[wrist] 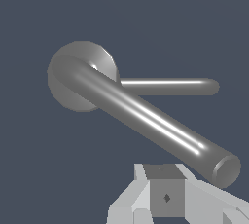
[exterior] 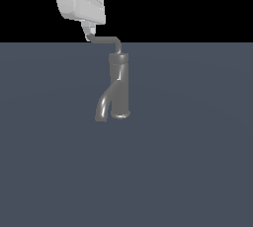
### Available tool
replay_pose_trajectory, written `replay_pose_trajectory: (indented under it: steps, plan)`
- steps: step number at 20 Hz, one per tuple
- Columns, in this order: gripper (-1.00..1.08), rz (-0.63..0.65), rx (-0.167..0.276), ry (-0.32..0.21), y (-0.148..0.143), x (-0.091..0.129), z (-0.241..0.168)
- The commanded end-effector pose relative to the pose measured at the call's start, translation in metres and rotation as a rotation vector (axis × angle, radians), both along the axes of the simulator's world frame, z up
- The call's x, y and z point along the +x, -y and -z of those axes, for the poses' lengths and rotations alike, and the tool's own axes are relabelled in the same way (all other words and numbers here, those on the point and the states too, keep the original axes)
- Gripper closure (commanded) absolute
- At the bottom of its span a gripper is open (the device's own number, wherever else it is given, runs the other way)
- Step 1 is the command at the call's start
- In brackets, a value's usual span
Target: Turn on the faucet by rotating a designated handle.
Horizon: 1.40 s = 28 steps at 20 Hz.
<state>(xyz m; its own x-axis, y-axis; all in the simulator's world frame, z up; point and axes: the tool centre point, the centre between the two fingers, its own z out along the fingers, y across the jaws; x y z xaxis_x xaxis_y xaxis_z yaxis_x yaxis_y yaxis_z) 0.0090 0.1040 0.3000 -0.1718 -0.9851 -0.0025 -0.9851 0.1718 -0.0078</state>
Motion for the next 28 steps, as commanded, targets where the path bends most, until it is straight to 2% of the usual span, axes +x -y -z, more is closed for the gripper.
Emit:
replay_pose_trajectory:
  steps: [1,10,12,26,27,28]
  plan:
    - [1.08,0.004,-0.002,-0.006,0.007,-0.009,0.0]
    - [1.08,0.003,-0.001,-0.008,0.019,-0.033,0.0]
    - [1.08,-0.002,-0.002,-0.004,0.014,-0.029,0.0]
    - [1.08,0.002,-0.001,-0.008,0.097,-0.052,0.0]
    - [1.08,0.002,-0.001,-0.008,0.097,-0.052,0.0]
    - [1.08,-0.039,0.001,-0.006,0.068,-0.05,0.0]
